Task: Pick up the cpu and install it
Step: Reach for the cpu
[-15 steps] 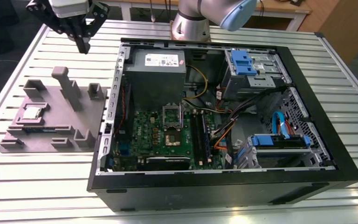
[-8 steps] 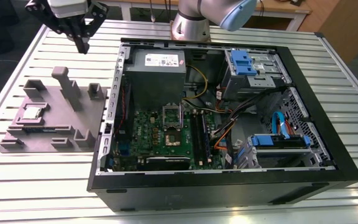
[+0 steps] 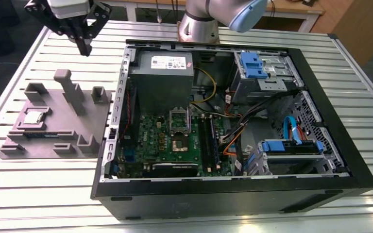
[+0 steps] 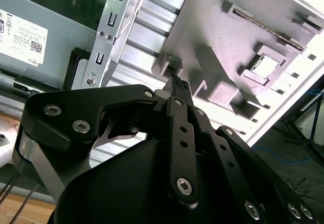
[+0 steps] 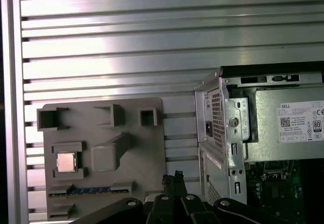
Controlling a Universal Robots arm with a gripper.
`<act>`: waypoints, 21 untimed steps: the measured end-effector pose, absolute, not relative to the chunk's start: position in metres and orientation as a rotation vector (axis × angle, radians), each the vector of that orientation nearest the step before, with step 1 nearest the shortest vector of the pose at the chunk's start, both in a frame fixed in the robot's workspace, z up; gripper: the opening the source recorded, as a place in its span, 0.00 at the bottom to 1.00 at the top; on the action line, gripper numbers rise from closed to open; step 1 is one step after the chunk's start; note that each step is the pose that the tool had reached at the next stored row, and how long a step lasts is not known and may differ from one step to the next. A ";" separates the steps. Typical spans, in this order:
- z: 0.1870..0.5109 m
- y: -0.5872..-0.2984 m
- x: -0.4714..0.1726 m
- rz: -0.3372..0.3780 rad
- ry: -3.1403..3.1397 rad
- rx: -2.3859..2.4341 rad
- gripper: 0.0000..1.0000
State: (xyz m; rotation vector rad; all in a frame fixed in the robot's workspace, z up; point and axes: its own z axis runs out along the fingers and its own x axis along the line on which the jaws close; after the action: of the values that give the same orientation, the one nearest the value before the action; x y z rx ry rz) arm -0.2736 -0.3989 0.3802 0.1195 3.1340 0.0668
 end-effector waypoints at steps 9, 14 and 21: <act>0.380 -0.399 -0.277 0.067 3.134 0.120 0.10; 0.380 -0.399 -0.280 0.067 3.135 0.120 0.10; 0.380 -0.399 -0.283 0.067 3.135 0.120 0.10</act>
State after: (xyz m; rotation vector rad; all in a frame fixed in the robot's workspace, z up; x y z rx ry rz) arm -0.2835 -0.3989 0.3798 0.1195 3.1347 0.0668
